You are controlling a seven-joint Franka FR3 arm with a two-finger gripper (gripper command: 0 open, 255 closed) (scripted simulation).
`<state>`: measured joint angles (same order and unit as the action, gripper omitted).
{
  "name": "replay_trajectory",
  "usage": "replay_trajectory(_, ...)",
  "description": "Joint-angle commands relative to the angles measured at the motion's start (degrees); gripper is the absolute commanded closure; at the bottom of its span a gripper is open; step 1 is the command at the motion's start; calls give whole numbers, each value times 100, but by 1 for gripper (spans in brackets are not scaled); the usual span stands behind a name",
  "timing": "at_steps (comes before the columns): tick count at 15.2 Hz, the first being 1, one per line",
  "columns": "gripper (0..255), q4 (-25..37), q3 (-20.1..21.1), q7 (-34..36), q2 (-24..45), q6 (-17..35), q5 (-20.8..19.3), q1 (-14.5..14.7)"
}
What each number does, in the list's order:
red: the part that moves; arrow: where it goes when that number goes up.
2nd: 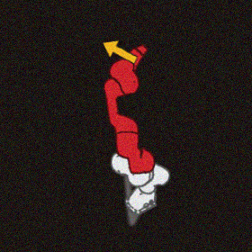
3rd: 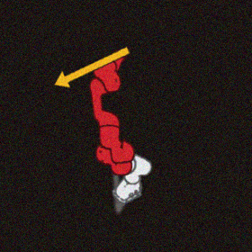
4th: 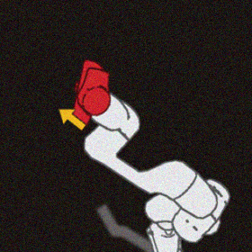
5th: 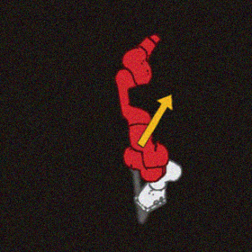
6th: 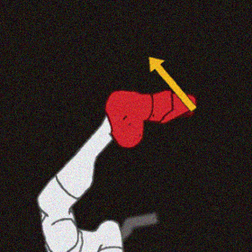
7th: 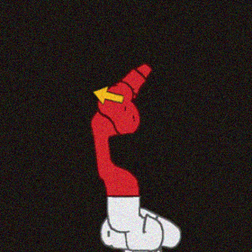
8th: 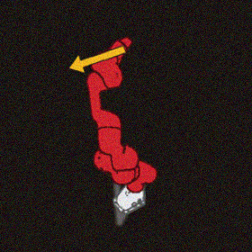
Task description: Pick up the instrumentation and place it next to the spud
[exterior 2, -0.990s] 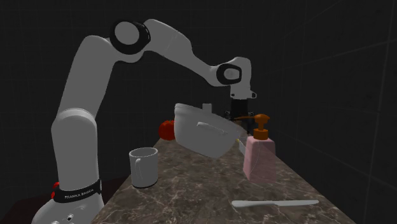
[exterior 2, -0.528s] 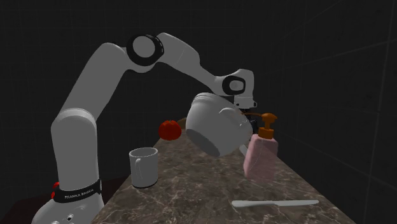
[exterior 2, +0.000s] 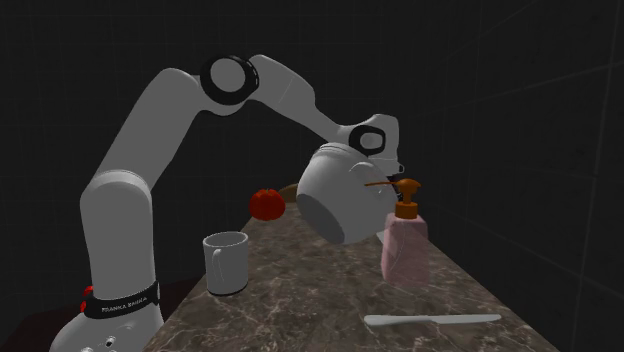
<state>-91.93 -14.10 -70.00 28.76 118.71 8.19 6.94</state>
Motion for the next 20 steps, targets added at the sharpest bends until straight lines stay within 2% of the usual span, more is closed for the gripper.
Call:
replay_trajectory(1, 0, -23, 15, 17, 102, 0, 2, 11)
replay_trajectory(4, 0, -22, 14, 17, 103, 0, 3, 12)
replay_trajectory(5, 255, -10, 10, 15, 85, -29, -1, 9)
replay_trajectory(13, 255, -90, 10, -5, 87, 57, 8, 3)
replay_trajectory(20, 255, 168, -25, 51, -82, -371, -49, 30)
